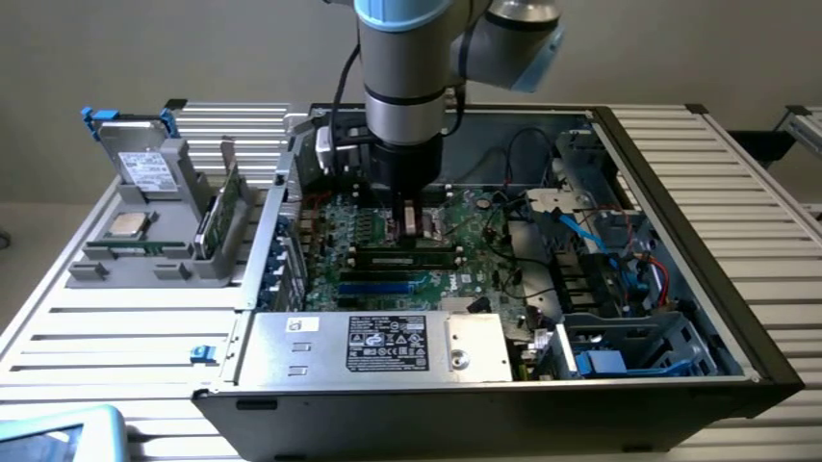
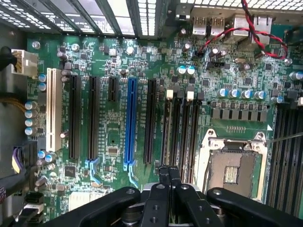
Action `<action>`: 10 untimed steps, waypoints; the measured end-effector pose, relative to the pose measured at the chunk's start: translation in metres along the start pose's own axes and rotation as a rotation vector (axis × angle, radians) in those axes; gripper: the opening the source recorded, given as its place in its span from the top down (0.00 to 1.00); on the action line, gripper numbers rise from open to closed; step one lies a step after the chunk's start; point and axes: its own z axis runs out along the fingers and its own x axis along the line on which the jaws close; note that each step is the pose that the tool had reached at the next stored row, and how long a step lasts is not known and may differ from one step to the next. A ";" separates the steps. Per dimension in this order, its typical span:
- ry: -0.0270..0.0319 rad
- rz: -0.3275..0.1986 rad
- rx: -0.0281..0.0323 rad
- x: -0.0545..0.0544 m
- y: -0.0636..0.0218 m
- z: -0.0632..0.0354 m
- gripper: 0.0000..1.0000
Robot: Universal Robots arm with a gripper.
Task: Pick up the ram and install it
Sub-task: 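Press down the ram until it locks into place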
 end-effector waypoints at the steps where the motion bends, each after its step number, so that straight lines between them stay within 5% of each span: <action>1: 0.0000 0.000 0.0001 0.000 0.0004 0.0010 0.89; 10: -0.0001 0.000 0.0005 -0.001 0.0090 0.0076 0.89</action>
